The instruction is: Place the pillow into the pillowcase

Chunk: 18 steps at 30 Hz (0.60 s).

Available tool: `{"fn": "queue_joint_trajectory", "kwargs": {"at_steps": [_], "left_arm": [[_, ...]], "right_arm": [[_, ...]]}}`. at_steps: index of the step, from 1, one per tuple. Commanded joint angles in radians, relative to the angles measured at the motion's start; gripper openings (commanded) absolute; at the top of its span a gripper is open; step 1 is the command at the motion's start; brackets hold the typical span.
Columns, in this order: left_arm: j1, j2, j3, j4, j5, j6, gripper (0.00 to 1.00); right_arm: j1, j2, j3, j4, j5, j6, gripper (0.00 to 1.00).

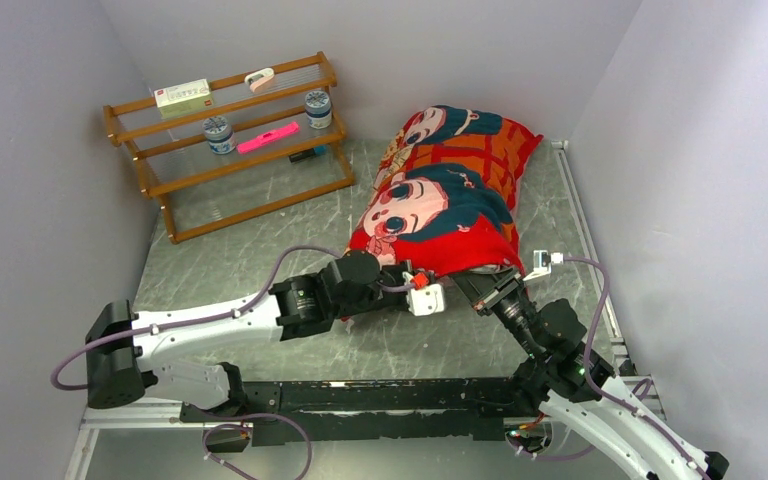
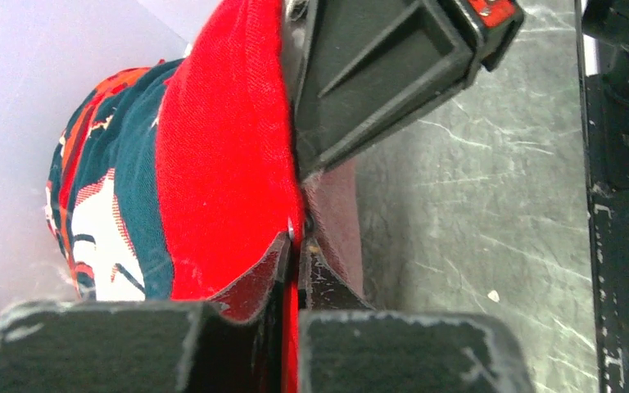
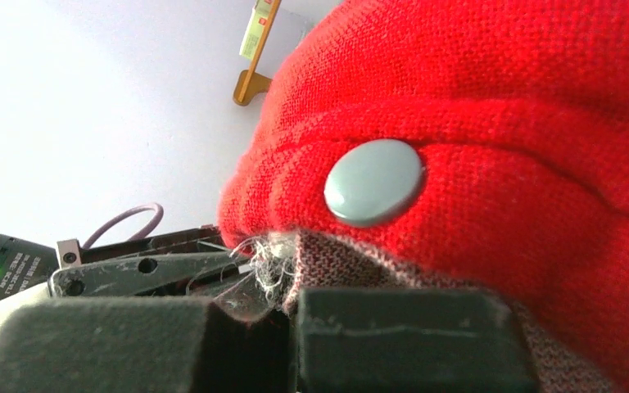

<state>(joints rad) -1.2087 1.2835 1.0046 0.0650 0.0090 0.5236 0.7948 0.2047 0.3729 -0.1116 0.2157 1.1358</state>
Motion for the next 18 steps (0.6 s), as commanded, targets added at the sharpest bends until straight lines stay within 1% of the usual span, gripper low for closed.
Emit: {"fn": "queue_joint_trajectory", "kwargs": {"at_steps": [1,5,7,8,11,16,18], "left_arm": [[-0.029,-0.065,0.035,-0.062,0.002,0.0,0.05],[-0.031,-0.089,0.013,-0.109,0.018,-0.013,0.05],[-0.03,-0.083,0.015,-0.115,-0.004,-0.025,0.05],[-0.029,-0.078,0.017,-0.114,-0.02,-0.028,0.07],[-0.029,-0.063,0.029,-0.094,-0.054,-0.027,0.08],[-0.029,-0.038,0.041,-0.073,-0.029,-0.024,0.12],[-0.029,-0.028,0.034,-0.039,-0.018,-0.026,0.12]], "right_arm": [[0.003,-0.019,0.049,0.16,0.023,0.028,0.0],[0.003,-0.01,0.042,0.177,0.017,0.032,0.0],[0.003,-0.014,0.036,0.189,0.009,0.038,0.0],[0.003,-0.014,0.035,0.194,0.003,0.034,0.0],[0.002,-0.012,0.044,0.185,-0.024,0.014,0.0],[0.003,-0.051,0.023,0.167,-0.042,0.03,0.0],[0.003,-0.071,0.006,0.179,-0.036,0.041,0.0]]}}
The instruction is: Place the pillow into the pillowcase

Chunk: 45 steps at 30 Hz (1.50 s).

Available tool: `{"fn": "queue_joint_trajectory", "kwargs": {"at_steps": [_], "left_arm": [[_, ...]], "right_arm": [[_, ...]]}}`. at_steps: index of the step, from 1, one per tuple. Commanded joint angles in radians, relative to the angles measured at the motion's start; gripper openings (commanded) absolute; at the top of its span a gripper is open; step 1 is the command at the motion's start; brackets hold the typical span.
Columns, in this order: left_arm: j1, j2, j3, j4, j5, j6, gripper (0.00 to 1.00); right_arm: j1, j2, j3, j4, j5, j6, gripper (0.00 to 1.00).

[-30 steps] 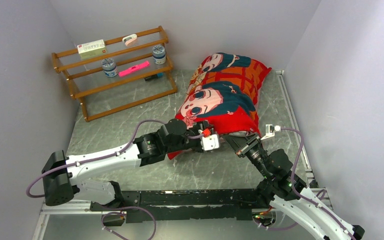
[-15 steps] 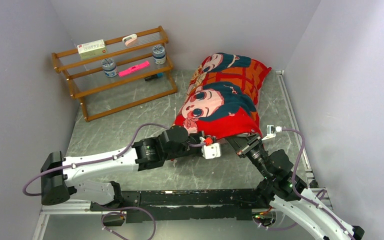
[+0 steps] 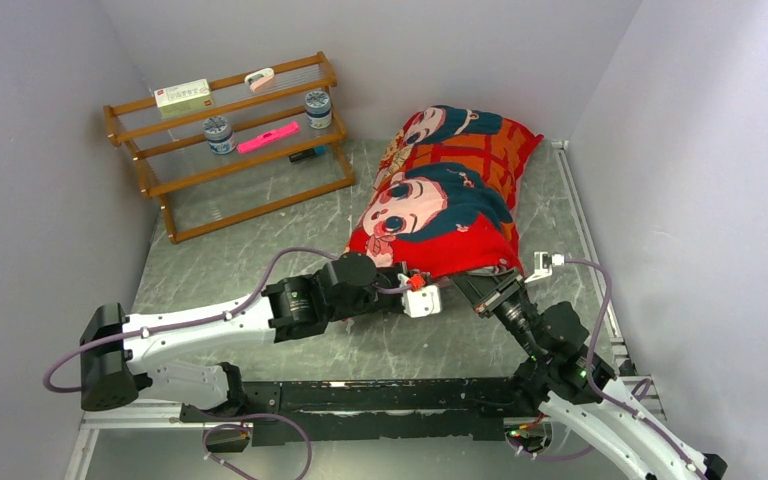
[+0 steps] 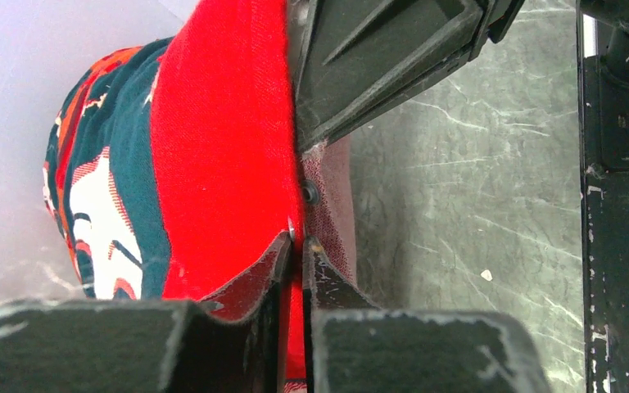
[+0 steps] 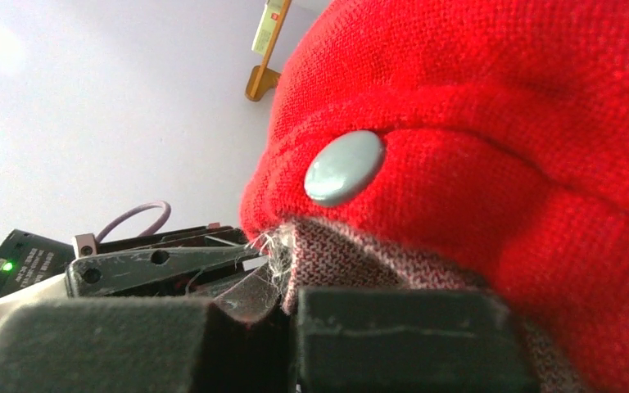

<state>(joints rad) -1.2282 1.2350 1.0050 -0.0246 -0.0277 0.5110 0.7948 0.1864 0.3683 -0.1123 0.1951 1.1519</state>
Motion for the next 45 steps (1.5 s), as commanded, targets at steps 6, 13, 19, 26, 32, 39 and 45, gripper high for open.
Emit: {"fn": "queue_joint_trajectory", "kwargs": {"at_steps": [6,13,19,26,32,39,45], "left_arm": [[-0.01,0.023,0.017,0.078,0.032,-0.028,0.17],[-0.01,0.015,0.013,0.071,0.031,-0.009,0.27],[-0.01,-0.006,0.002,0.053,0.031,0.015,0.38],[-0.011,-0.083,-0.092,0.159,-0.051,-0.008,0.69],[-0.083,-0.069,-0.143,0.288,-0.18,-0.028,0.74],[-0.145,-0.027,-0.179,0.457,-0.329,-0.025,0.73],[-0.168,0.021,-0.178,0.538,-0.403,-0.008,0.65]], "right_arm": [[0.003,-0.015,0.013,0.222,-0.043,0.024,0.0],[0.003,-0.005,-0.01,0.262,-0.051,0.049,0.0],[0.003,-0.019,-0.01,0.244,-0.033,0.052,0.0],[0.003,-0.016,-0.014,0.247,-0.031,0.058,0.0],[0.003,-0.016,-0.015,0.247,-0.028,0.063,0.0],[0.003,-0.021,-0.014,0.241,-0.024,0.066,0.0],[0.003,-0.022,-0.017,0.247,-0.025,0.068,0.0]]}}
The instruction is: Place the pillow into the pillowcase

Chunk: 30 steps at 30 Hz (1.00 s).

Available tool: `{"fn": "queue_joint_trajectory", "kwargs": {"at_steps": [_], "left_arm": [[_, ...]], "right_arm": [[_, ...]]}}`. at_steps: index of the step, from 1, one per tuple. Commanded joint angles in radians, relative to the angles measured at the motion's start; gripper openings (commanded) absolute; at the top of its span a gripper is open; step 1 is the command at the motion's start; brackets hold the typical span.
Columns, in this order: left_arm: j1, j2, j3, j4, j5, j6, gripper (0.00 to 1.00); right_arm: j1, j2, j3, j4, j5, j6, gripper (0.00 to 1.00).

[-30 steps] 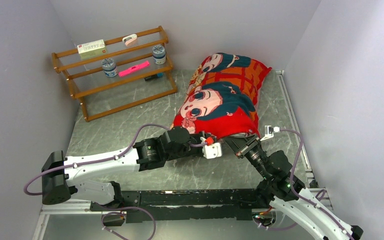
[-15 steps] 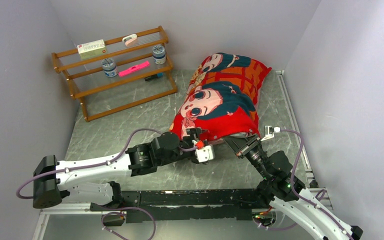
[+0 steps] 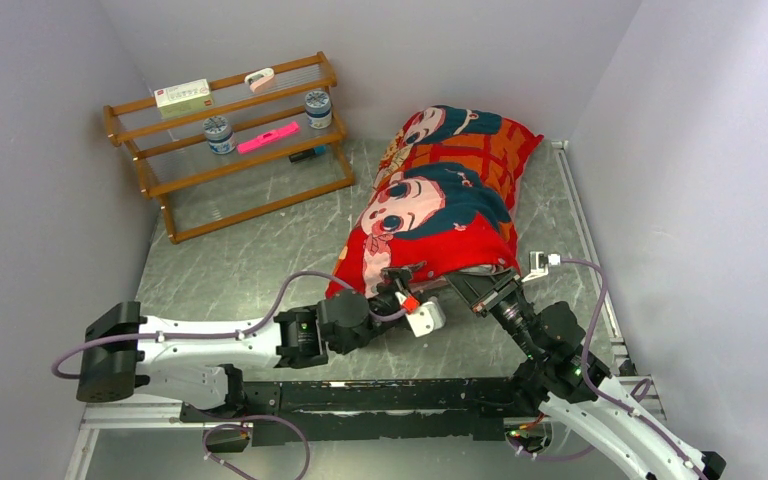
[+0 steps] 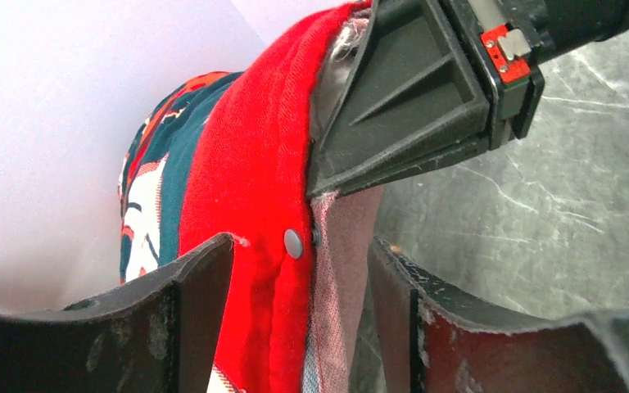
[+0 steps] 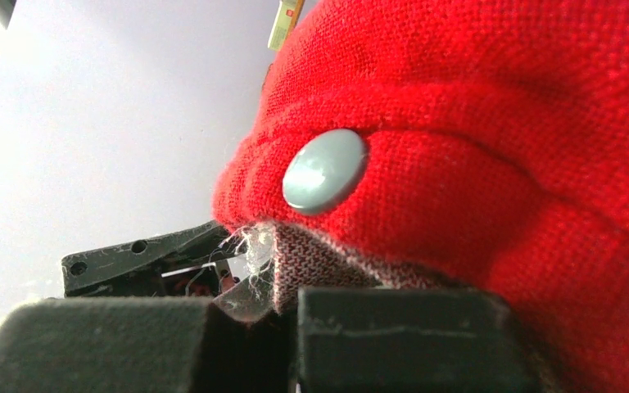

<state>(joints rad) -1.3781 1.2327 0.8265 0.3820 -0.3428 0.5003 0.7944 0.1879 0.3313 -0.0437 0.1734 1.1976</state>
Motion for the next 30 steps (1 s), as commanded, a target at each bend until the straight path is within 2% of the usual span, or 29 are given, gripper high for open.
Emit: {"fn": "queue_joint_trajectory", "kwargs": {"at_steps": [1,8,20,30], "left_arm": [[-0.021,0.029,0.0,0.149,-0.089,0.002,0.65],[-0.043,0.077,-0.022,0.225,-0.107,-0.008,0.7],[-0.047,0.125,-0.021,0.31,-0.165,0.037,0.61],[-0.047,0.15,-0.034,0.357,-0.171,0.071,0.58]], "right_arm": [[0.004,-0.022,0.02,0.179,-0.003,0.022,0.0],[0.002,-0.035,0.017,0.168,0.0,0.024,0.0],[0.003,-0.039,0.019,0.166,-0.002,0.021,0.0],[0.003,-0.035,0.012,0.177,-0.004,0.026,0.0]]}}
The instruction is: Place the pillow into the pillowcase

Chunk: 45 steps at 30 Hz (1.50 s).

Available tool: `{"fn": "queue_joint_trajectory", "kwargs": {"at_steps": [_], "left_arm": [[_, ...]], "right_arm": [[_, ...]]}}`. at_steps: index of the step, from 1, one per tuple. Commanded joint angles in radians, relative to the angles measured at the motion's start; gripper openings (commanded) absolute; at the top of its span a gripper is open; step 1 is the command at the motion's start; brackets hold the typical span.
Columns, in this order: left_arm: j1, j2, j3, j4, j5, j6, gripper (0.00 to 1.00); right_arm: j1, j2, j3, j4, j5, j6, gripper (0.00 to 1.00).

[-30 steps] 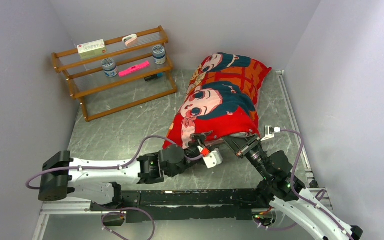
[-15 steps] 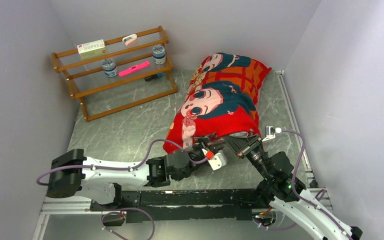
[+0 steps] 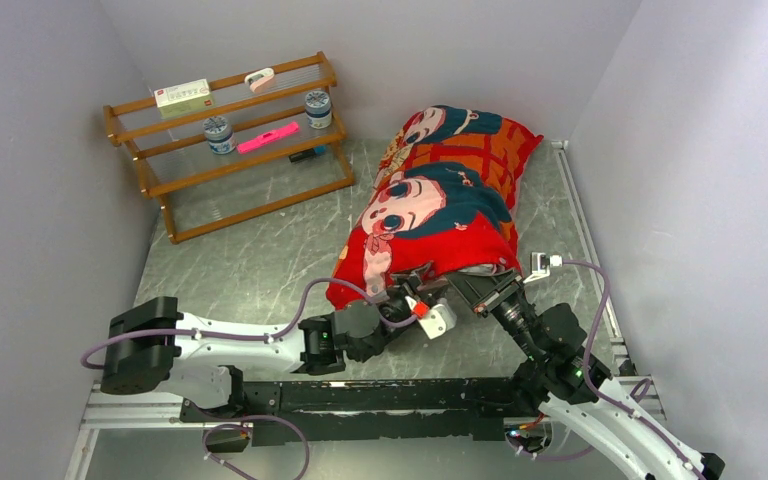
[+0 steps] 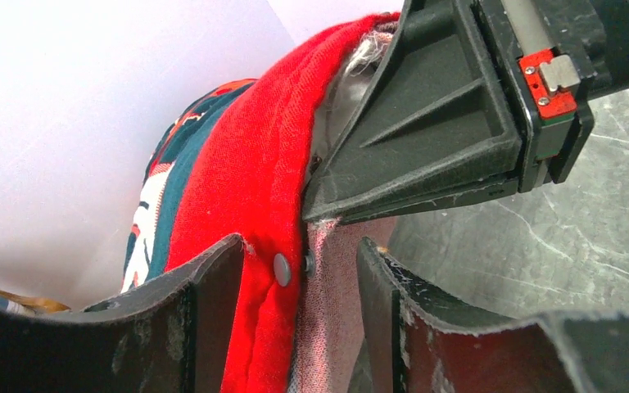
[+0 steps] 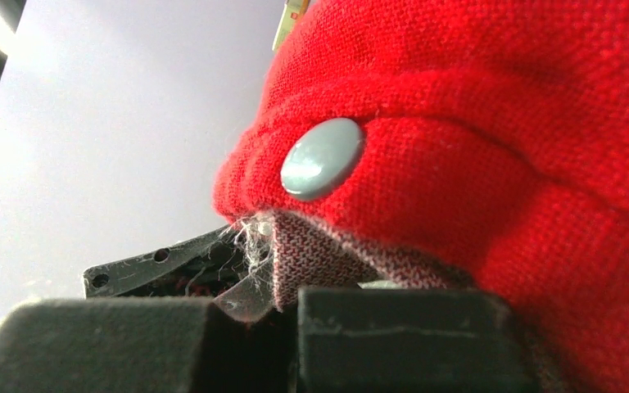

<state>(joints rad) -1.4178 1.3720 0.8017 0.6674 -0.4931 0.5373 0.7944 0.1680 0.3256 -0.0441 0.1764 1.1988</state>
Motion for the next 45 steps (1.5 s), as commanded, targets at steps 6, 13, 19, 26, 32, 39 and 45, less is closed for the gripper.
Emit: {"fn": "queue_joint_trajectory", "kwargs": {"at_steps": [6,13,19,26,32,39,45], "left_arm": [[-0.007,0.013,-0.018,0.082,-0.015,0.049,0.59],[-0.007,0.03,-0.019,0.101,-0.028,0.071,0.56],[-0.007,0.052,-0.019,0.124,-0.041,0.088,0.53],[-0.007,0.055,-0.018,0.157,-0.049,0.113,0.45],[-0.007,0.054,-0.01,0.16,-0.04,0.123,0.33],[-0.007,0.048,-0.012,0.143,-0.025,0.118,0.05],[-0.007,0.008,-0.043,0.155,0.019,0.118,0.05]], "right_arm": [[0.003,-0.012,0.018,0.177,-0.004,0.024,0.0],[0.003,-0.01,0.016,0.18,-0.003,0.025,0.0],[0.003,-0.01,0.018,0.182,-0.003,0.025,0.0],[0.003,-0.013,0.018,0.178,-0.005,0.025,0.0],[0.003,-0.004,0.028,0.178,-0.007,0.019,0.0],[0.003,0.002,0.031,0.189,-0.008,0.02,0.0],[0.003,0.017,0.034,0.202,-0.014,0.018,0.0]]}}
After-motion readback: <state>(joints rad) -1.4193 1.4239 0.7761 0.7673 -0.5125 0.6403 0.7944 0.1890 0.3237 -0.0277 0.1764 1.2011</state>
